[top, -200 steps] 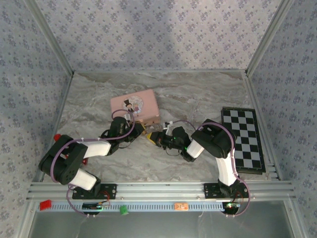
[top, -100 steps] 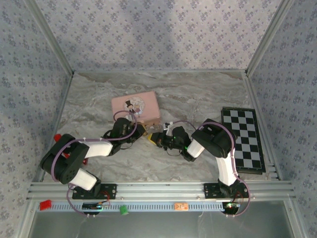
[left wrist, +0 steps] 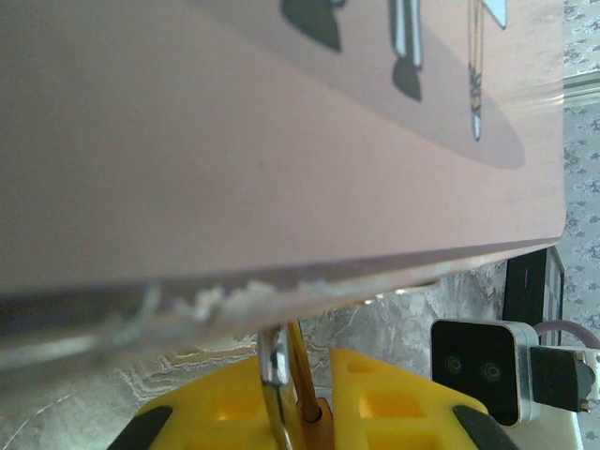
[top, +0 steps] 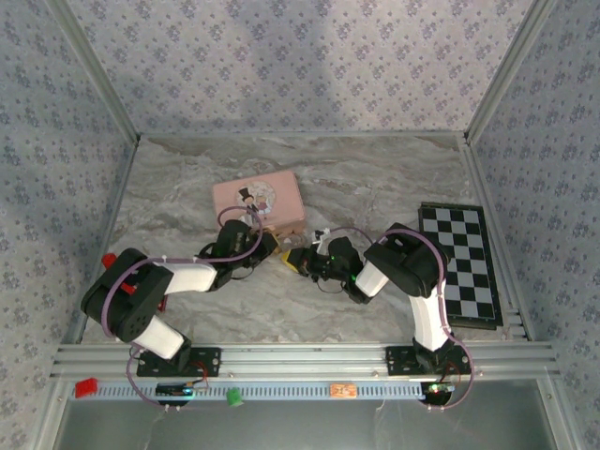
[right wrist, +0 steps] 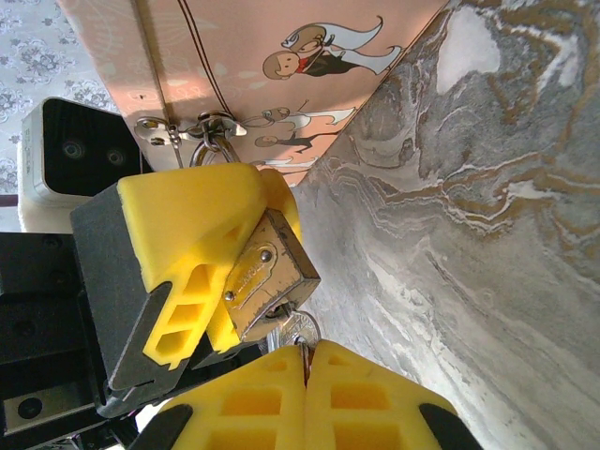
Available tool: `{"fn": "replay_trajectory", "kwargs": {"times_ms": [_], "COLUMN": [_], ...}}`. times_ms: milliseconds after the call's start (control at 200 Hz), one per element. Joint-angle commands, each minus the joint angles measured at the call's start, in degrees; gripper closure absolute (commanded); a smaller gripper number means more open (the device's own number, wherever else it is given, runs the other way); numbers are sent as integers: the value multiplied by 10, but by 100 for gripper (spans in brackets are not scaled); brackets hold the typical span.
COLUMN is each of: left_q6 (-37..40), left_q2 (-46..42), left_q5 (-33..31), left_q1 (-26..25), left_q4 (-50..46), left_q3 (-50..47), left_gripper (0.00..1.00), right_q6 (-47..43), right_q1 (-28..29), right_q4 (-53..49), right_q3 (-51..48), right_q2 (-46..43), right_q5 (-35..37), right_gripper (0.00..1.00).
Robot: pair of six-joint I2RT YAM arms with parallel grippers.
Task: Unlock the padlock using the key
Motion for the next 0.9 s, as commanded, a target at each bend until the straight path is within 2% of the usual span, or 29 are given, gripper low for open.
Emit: {"fn": "replay_trajectory", "kwargs": {"times_ms": [0,205,420,710,900], "left_q6": [-36,-35,-30,-22,-21], "left_q2": [11,6,6,0,-3], "left_q5": [124,116,116,130,140], "left_q1": [-34,-50,-37,8,26], "left_q4": [-10,-20,-22,-22,-15], "left_q3": [11,14,12,3,-2], "left_gripper": [94,94,94,94,94], "right_q6": [-15,-15,-17,-26,-48], "right_q1": [-2,-5,-9,-19,-20], "right_q4": [46,46,44,28,-20], "right_q3": [27,29,13,-32,-42], "right_q2": [-13,-10,-13,-23,-58], "right_q5": [9,9,16,40,46], "right_gripper": [96,96,91,78,68]}}
